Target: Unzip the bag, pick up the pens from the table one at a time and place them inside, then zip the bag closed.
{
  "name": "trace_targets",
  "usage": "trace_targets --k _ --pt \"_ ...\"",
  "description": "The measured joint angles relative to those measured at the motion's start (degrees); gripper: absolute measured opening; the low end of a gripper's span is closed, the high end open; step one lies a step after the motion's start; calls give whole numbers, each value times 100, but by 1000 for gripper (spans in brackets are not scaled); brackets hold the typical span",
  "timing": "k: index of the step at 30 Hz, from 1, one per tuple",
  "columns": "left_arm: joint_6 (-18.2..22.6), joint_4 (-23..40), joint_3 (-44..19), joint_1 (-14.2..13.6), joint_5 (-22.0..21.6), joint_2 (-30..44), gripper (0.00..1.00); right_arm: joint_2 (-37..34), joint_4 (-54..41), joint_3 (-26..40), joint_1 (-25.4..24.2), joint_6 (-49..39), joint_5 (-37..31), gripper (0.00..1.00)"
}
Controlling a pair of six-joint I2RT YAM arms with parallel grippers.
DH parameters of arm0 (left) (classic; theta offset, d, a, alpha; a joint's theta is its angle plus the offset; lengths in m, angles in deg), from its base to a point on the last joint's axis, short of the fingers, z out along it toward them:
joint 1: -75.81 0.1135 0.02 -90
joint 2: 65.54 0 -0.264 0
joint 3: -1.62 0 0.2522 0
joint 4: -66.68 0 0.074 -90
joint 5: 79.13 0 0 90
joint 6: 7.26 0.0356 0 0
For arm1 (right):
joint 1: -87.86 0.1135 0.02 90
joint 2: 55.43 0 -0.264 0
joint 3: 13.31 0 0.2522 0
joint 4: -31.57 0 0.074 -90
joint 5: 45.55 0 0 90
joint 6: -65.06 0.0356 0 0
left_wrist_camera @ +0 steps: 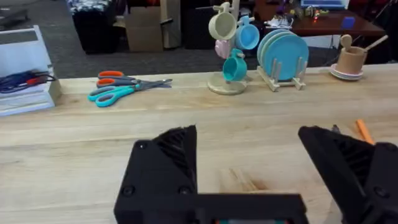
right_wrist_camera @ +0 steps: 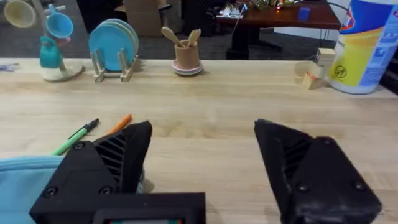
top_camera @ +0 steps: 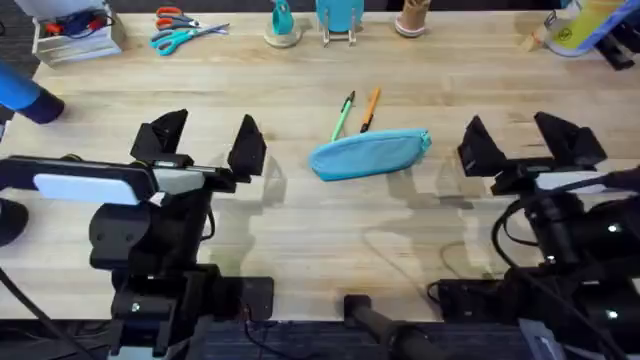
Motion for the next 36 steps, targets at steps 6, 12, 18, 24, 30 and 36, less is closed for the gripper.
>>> trace_targets --k 6,12,18,24,30,36 --pt "2 98 -526 0 90 132 993 -471 -55 682 0 -121 -136 996" --pt "2 409 -1411 0 246 889 993 -1612 -55 1689 0 -199 -131 997" --pt "17 460 -2281 0 586 2014 994 -3170 -657 3126 0 -240 71 996" --pt "226 507 -3300 0 1108 3157 994 -4710 -2054 4889 0 -260 440 996" --pt "1019 1421 -4365 0 1993 4241 993 -5817 -3415 6330 0 -260 775 996" --pt "1968 2542 -4990 0 2744 5133 993 -6312 -3985 6853 0 -440 1202 996"
